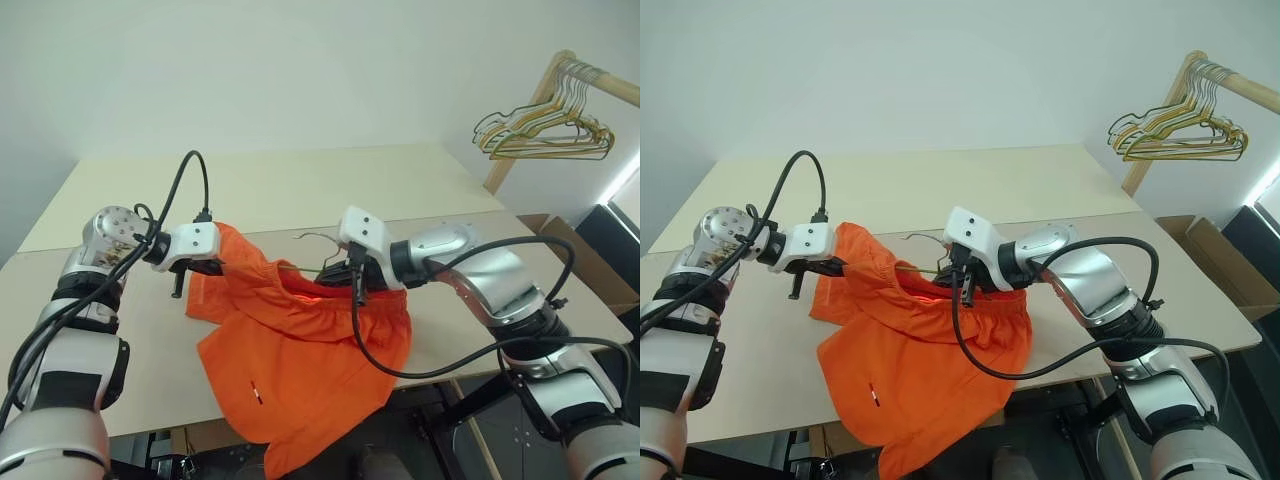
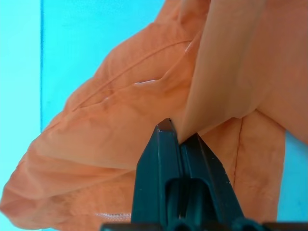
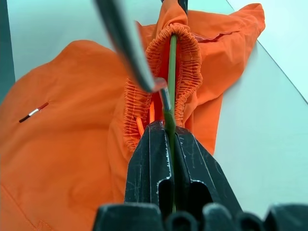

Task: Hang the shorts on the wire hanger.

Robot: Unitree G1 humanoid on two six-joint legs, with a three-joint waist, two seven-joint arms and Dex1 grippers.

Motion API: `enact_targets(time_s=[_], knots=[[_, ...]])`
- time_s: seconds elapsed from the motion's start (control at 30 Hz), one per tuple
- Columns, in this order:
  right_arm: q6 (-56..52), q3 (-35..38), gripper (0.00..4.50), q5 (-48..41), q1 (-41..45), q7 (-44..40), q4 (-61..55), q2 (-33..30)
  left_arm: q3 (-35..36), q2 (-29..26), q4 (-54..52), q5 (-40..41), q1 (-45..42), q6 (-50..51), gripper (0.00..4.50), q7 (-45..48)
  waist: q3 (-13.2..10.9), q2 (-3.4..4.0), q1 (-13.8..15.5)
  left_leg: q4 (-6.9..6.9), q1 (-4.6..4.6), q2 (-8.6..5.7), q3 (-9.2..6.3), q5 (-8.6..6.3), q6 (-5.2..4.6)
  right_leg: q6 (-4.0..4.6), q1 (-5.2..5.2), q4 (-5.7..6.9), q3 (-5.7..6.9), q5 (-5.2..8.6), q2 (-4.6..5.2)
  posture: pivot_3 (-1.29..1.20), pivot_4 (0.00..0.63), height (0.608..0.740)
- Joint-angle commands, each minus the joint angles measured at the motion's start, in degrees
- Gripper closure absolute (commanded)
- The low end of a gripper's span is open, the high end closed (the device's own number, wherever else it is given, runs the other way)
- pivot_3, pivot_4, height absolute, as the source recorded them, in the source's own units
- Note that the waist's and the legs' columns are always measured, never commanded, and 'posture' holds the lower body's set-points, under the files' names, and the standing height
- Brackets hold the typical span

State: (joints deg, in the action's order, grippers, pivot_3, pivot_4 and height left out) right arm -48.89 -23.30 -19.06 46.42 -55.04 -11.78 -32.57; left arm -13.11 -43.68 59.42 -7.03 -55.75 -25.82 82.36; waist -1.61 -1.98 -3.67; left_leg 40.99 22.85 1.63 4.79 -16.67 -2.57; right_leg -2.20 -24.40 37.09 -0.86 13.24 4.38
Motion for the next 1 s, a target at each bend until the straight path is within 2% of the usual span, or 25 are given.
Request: enact_targets(time_s=[0.03,0.47,0.67,1.0], knots=[[2.9,0.9,4.50,1.6,-0.5,-0.9,-0.4,-1.5,2.3,-2.2,0.2,1.1,-2.6,0.6,4.47,0.3,0.0,0.00,0.1,0.00,0.00,0.00,-0.02,0.00,0.00,0.00,0.00,0.00,0.00,0.00,0.00,-0.01,0.000,0.740],[3.3,1.3,4.50,2.7,-3.0,-3.0,-0.7,-4.0,4.1,-6.0,-2.2,1.8,0.4,2.0,4.47,1.3,0.0,0.00,1.0,-0.01,-0.01,0.02,0.00,0.00,0.00,0.00,-0.01,0.00,0.00,0.00,-0.01,0.00,0.000,0.740],[2.8,2.6,4.50,2.0,-4.7,-4.5,-2.1,-7.1,4.5,-8.1,-2.3,1.2,2.0,1.7,4.47,1.1,0.0,0.00,1.5,0.01,0.02,0.04,0.08,0.00,0.00,0.00,0.00,-0.01,0.04,0.00,0.01,-0.01,0.000,0.740],[3.4,3.1,4.50,1.6,-4.5,-6.6,-2.8,-8.9,5.2,-7.0,-6.1,3.5,5.5,2.7,4.47,1.2,0.0,0.00,1.5,0.01,0.00,0.05,0.08,0.01,0.01,0.00,0.01,0.00,0.05,0.00,0.02,-0.01,0.000,0.740]])
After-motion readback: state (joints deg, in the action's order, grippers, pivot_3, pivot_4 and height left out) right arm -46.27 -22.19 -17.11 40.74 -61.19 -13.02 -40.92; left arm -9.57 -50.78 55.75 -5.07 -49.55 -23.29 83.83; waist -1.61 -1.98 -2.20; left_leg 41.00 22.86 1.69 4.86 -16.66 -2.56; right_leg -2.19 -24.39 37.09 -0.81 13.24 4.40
